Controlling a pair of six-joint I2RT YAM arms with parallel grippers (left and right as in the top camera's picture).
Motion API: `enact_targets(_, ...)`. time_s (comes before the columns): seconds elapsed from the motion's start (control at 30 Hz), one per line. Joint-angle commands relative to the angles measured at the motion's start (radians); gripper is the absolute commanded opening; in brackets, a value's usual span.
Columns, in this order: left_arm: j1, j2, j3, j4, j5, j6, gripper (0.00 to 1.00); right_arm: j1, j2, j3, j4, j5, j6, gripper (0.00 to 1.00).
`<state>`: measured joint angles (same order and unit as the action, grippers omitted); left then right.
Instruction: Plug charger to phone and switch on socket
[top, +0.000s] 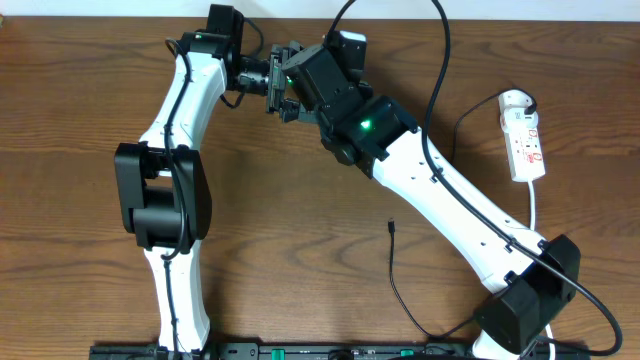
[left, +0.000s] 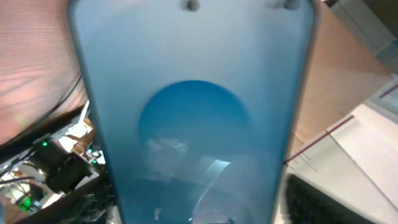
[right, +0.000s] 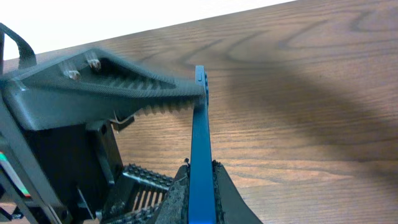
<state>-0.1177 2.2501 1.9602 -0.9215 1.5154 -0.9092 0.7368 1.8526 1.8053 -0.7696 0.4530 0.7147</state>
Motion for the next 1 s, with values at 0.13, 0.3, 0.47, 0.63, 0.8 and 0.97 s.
enact_targets(0.13,0.003,-0.037,0.008,-0.003,-0.095,0.013,0.94,-0.033,-0.021,0.014,0.001,0.005,0.105,0.01)
enact_targets(0.3,0.003,-0.037,0.008,-0.003,-0.088,0.013,0.94,-0.076,-0.055,0.014,0.001,0.024,0.227,0.02)
enact_targets(0.47,0.003,-0.037,0.008,-0.003,-0.074,-0.031,0.92,-0.111,-0.095,0.014,-0.001,-0.019,0.44,0.02)
enact_targets(0.63,0.003,-0.037,0.008,-0.003,0.022,-0.04,0.85,-0.116,-0.108,0.014,-0.037,-0.032,0.708,0.02)
enact_targets(0.8,0.003,-0.037,0.008,-0.004,0.022,-0.068,0.72,-0.116,-0.108,0.014,-0.122,-0.113,1.011,0.02)
enact_targets(0.97,0.003,-0.037,0.008,-0.004,0.022,-0.106,0.66,-0.116,-0.108,0.014,-0.171,-0.122,1.167,0.01)
